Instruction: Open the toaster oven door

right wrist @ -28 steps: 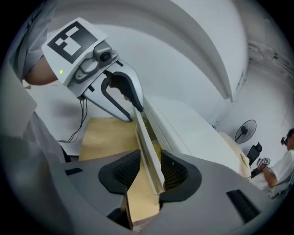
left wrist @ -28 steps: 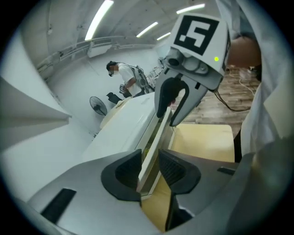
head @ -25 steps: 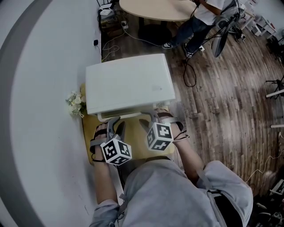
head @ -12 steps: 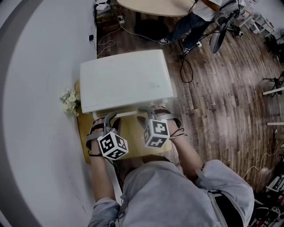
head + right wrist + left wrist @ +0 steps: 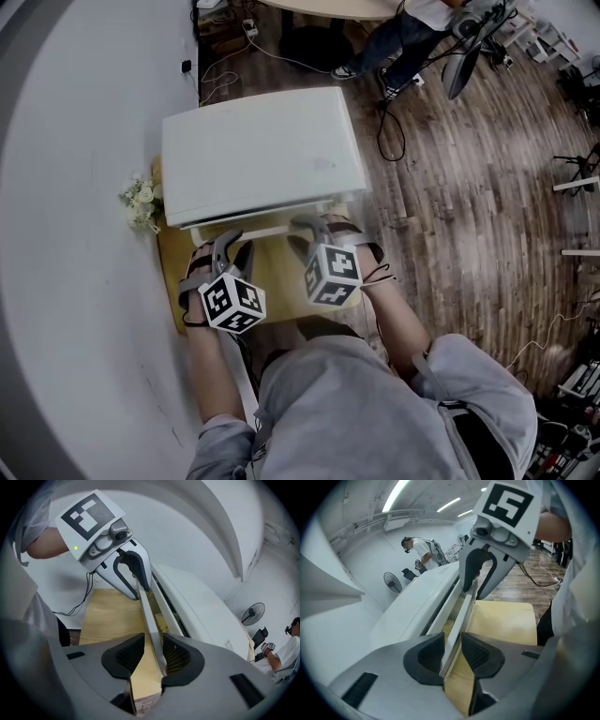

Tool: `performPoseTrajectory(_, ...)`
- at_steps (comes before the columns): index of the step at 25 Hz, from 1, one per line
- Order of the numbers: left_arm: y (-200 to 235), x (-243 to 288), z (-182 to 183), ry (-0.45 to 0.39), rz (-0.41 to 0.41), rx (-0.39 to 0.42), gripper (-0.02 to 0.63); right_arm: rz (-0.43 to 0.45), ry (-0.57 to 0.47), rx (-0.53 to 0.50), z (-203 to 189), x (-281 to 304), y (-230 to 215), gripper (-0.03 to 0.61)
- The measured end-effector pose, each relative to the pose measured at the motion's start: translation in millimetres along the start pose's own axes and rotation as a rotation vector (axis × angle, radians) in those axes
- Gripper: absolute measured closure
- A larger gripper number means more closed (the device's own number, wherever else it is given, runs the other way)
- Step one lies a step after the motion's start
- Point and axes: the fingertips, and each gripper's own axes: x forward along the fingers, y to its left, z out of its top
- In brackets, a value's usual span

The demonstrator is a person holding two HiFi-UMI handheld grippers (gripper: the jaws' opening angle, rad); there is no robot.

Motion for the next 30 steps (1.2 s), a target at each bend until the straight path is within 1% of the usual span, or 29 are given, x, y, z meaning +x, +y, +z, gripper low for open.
performPoseTrajectory(12,-41,-15,-9,-0.048,-0.038,-0.067,0.502,0.028,-0.017,0.125,-13,-12,38,0.463)
performPoseTrajectory(14,-47,-18,-12,-0.062,-0.048,-0.089,0.503,0.034,-0.020,0.146,-16,-15,44,0.463)
performPoseTrajectory(18,-56,-20,-15,-0.109,-0.057,-0.156,0.503,0.034,-0.040,0.203,-21,-18,53,0.463)
performPoseTrajectory(24,-70,-23,-23,-0.161,-0.051,-0.233,0.503,0.028,-0.115,0.383,-26,-17,64,0.473)
performPoseTrajectory(27,-74,-23,-25,-0.189,-0.040,-0.268,0.505,0.006,-0.150,0.483,-30,-18,65,0.487)
performPoseTrajectory(30,-83,-22,-30,-0.197,-0.025,-0.292,0.512,-0.013,-0.176,0.573,-36,-17,72,0.501)
